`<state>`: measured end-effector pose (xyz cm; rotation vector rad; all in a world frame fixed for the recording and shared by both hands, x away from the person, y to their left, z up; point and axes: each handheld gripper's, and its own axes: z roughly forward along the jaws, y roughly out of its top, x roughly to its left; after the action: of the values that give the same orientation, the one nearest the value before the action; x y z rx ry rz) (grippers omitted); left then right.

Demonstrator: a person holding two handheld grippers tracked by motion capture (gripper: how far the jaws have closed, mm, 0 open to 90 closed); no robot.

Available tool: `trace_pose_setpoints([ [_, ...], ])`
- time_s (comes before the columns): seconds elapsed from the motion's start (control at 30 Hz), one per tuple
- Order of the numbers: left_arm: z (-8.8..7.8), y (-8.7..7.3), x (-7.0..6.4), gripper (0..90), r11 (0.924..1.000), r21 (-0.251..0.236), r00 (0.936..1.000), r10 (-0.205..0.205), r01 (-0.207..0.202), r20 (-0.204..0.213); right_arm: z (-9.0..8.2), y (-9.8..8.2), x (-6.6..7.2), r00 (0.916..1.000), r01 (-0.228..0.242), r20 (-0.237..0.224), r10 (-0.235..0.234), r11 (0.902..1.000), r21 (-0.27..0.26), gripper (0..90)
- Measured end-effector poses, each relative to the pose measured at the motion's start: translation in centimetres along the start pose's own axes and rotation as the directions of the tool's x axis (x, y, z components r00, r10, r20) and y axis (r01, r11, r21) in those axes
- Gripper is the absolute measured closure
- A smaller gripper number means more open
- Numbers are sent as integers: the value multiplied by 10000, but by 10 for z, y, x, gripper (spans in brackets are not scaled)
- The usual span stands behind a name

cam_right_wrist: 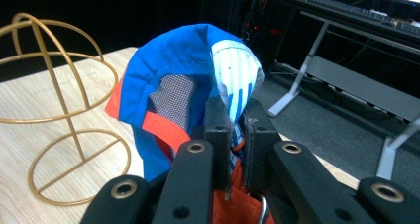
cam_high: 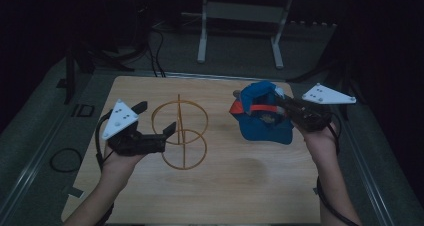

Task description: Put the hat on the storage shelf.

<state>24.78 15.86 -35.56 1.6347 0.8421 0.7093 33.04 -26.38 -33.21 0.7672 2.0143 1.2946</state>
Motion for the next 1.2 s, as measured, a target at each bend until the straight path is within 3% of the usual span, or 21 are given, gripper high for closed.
trace_pose_setpoints([
  [0.07,12,10,-9,32,9997,47,9992,257,-259,316,-1,1,1,10000,-15,-21,15,10000,-28,838],
  [0.17,21,16,-15,32,9995,95,9980,297,-303,565,-2,2,4,10000,-5,-89,5,9999,-101,838],
  [0.3,45,30,-33,47,9954,280,9905,887,-922,1054,-2,3,9,9998,64,-185,-68,9998,-188,838],
  [0.37,51,32,-38,48,9951,259,9888,915,-951,1176,-1,3,11,9996,80,-283,-86,9997,-221,838],
  [0.43,66,39,-48,54,9966,141,9834,772,-806,1643,-1,4,13,9994,148,-299,-155,9997,-212,838],
  [0.67,93,48,-63,116,9927,167,9761,1146,-1197,1844,-1,3,17,9989,107,-464,-120,9996,-279,838],
  [0.7,101,49,-66,130,9907,188,9716,1281,-1345,1991,-1,3,19,9982,158,-566,-173,9995,-270,837],
  [0.77,101,49,-66,130,9907,188,9716,1281,-1345,1991,-2,3,20,9982,184,-557,-200,9994,-280,837],
  [0.8,113,50,-70,142,9886,458,9673,1299,-1431,2177,-4,4,21,9976,207,-652,-225,9994,-278,837],
  [0.9,123,51,-74,157,9856,605,9604,1388,-1577,2414,-7,4,24,9966,253,-779,-283,9989,-391,837],
  [0.97,128,52,-75,205,9846,737,9630,1375,-1583,2319,-9,4,26,9962,299,-810,-332,9987,-424,837],
  [1.07,137,51,-75,206,9842,1020,9643,1170,-1446,2377,-12,5,28,9948,297,-962,-343,9984,-485,837],
  [1.17,141,50,-77,221,9808,1171,9640,1254,-1560,2345,-14,5,31,9935,370,-1055,-426,9978,-545,837],
  [1.2,143,50,-78,264,9802,1170,9638,1289,-1594,2333,-15,6,32,9932,366,-1086,-424,9978,-552,837],
])
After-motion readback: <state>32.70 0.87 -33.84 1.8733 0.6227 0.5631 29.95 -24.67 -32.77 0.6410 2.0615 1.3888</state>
